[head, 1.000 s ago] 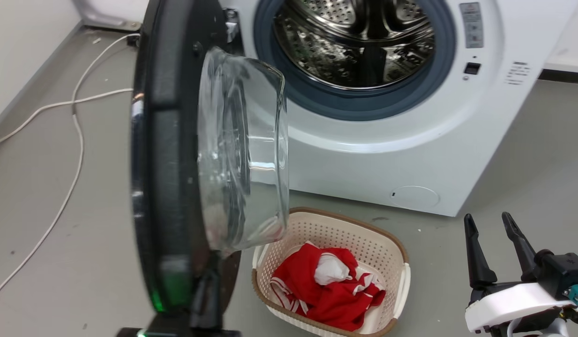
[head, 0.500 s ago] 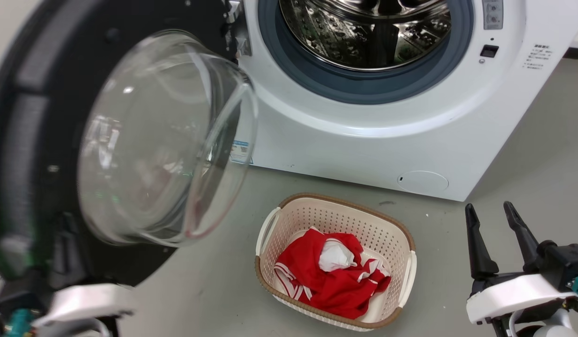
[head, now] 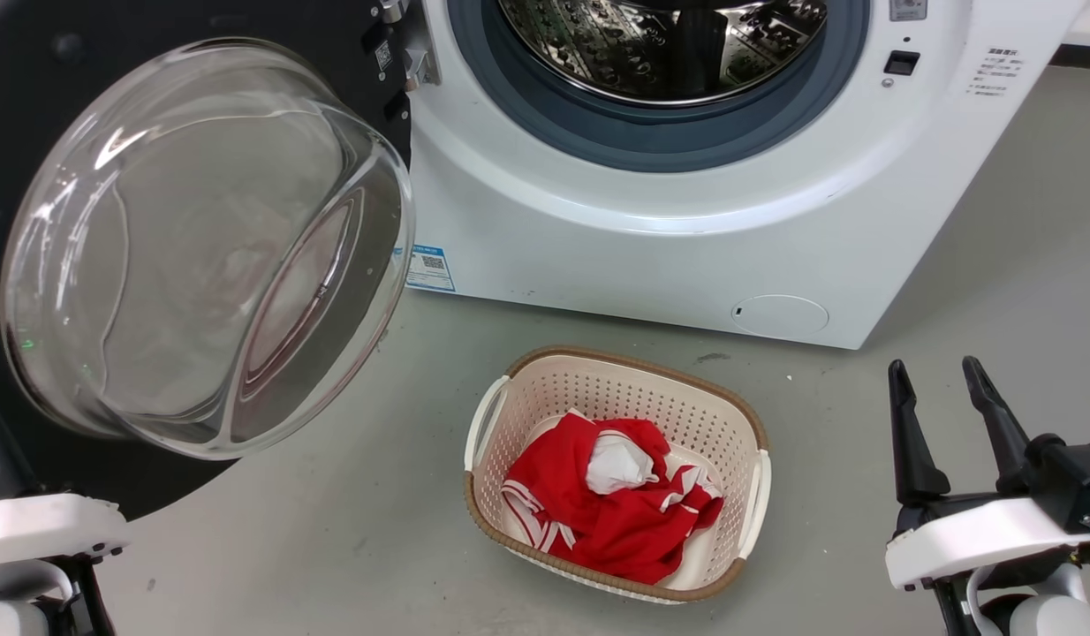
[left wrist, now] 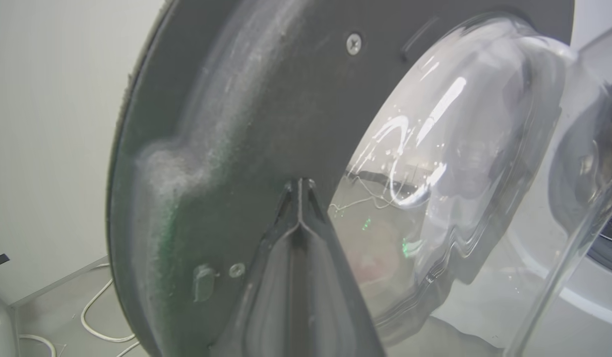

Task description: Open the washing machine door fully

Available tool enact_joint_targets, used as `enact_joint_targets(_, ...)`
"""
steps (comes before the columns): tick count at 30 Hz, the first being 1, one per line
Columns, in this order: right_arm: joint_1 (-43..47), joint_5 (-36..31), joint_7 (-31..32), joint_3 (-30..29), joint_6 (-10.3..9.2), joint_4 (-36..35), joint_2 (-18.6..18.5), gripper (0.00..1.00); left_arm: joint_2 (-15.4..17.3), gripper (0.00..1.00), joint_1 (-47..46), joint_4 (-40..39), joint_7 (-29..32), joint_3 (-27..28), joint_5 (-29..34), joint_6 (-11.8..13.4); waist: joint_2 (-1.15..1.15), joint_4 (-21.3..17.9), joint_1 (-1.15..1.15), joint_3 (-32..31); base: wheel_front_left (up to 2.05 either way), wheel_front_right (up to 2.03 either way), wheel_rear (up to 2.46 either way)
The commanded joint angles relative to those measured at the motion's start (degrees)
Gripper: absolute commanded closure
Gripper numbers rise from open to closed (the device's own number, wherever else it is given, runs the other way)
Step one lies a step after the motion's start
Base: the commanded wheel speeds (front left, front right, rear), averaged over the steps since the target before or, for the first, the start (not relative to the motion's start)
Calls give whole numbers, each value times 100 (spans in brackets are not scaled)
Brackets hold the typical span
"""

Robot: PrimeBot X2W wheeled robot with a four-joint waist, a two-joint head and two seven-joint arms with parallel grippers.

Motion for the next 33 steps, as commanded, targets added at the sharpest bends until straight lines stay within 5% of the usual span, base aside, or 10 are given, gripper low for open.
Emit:
enact_joint_targets(1, -69, 19, -44, 11, -3, 7, 8, 0, 28, 100, -83, 101, -1, 61, 54, -41, 0, -28, 0, -2, 0, 0, 0)
enact_joint_targets(7, -26, 72, -104, 50, -2, 87, 8, 0, -259, 100, 198, 44, -3, 251, 340, -183, 0, -157, 0, -112, 0, 0, 0)
enact_joint_targets(15, 88, 152, -167, 100, -3, 214, 8, 0, -1013, 100, 1016, -995, -7, 171, 877, -283, 0, -275, 0, -410, 0, 0, 0)
enact_joint_targets(16, 104, 159, -168, 106, -3, 227, 8, 0, -1079, 92, 1109, -1064, -7, 117, 919, -312, 0, -287, 0, -437, 0, 0, 0)
enact_joint_targets(18, 124, 164, -174, 126, -3, 246, 8, 0, -1182, 56, 1240, -1202, -7, 45, 946, -325, 0, -313, 0, -474, 0, 0, 0)
enact_joint_targets(19, 126, 151, -181, 141, -3, 254, 8, 0, -1225, 22, 1284, -1279, -7, -2, 961, -337, 0, -333, 0, -494, 0, 0, 0)
enact_joint_targets(20, 130, 144, -182, 161, -2, 266, 8, 0, -1262, 0, 1354, -1326, -7, -47, 1008, -335, 0, -354, 0, -520, 0, 0, 0)
enact_joint_targets(33, 159, -201, -125, 177, -3, 162, 7, 0, -1301, 0, 1156, -1378, -5, -1083, 1654, -608, 0, -783, 0, -674, 0, 0, 0)
